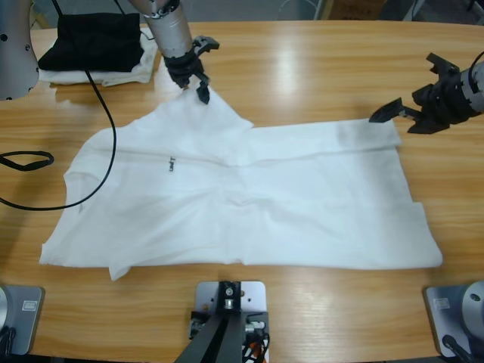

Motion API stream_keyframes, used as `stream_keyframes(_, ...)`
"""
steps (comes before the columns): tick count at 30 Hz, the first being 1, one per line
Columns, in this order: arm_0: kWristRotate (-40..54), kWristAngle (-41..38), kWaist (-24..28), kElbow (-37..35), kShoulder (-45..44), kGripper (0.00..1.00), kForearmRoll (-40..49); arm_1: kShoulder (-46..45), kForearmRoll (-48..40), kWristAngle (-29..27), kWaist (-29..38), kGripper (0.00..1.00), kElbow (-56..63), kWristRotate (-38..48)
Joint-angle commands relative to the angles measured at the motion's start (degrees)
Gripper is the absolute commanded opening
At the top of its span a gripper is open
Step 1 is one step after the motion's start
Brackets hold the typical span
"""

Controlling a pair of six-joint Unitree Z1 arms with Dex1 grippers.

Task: Fold clothes

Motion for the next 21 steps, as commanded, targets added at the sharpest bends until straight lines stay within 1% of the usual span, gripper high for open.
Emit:
stream_keyframes(1,-0.7,1.59,-1.79,0.67,4.76,0.796,3.5,1.55,-0.69,0.5,-1.55,1.0,1.68,-0.61)
stream_keyframes(2,-1.23,2.61,-2.2,0.69,4.8,0.581,3.61,1.48,-0.69,0.43,-1.57,1.0,1.68,-0.61)
stream_keyframes(3,-1.67,3.31,-2.53,0.72,4.8,0.433,3.62,1.34,-0.69,0.41,-1.64,1.0,1.73,-0.61)
stream_keyframes(4,-2.23,4.05,-2.74,0.79,4.8,0.381,3.62,1.16,-0.69,0.34,-1.64,1.0,1.79,-0.64)
stream_keyframes(6,-3.27,4.98,-3.02,0.79,4.88,0.358,3.61,0.81,-0.67,0.27,-1.71,1.0,1.96,-0.61)
stream_keyframes(7,-3.3,5.21,-3.15,0.79,4.88,0.263,3.61,0.76,-0.69,0.23,-1.8,1.0,2.03,-0.61)
stream_keyframes(8,-3.34,5.45,-3.25,0.79,4.88,0.189,3.57,0.76,-0.69,0.23,-1.94,1.0,2.03,-0.62)
stream_keyframes(9,-3.39,5.56,-3.29,0.79,4.88,0.134,3.59,0.76,-0.69,0.23,-2.1,1.0,2.03,-0.62)
stream_keyframes(14,-3.27,5.59,-3.53,0.83,4.83,0.127,3.66,0.95,-0.69,0.23,-2.61,1.0,2.12,-0.62)
stream_keyframes(19,-0.77,6.28,-3.81,0.79,4.67,0.129,4.19,1.48,-0.87,0.29,-2.61,1.0,2.26,-0.64)
stream_keyframes(20,-0.58,6.35,-3.8,0.7,4.5,0.095,4.24,1.73,-0.95,0.38,-2.61,1.0,2.37,-0.64)
stream_keyframes(21,-0.93,6.26,-3.57,0.51,4.25,0.004,4.19,1.88,-0.99,0.48,-2.61,1.0,2.42,-0.64)
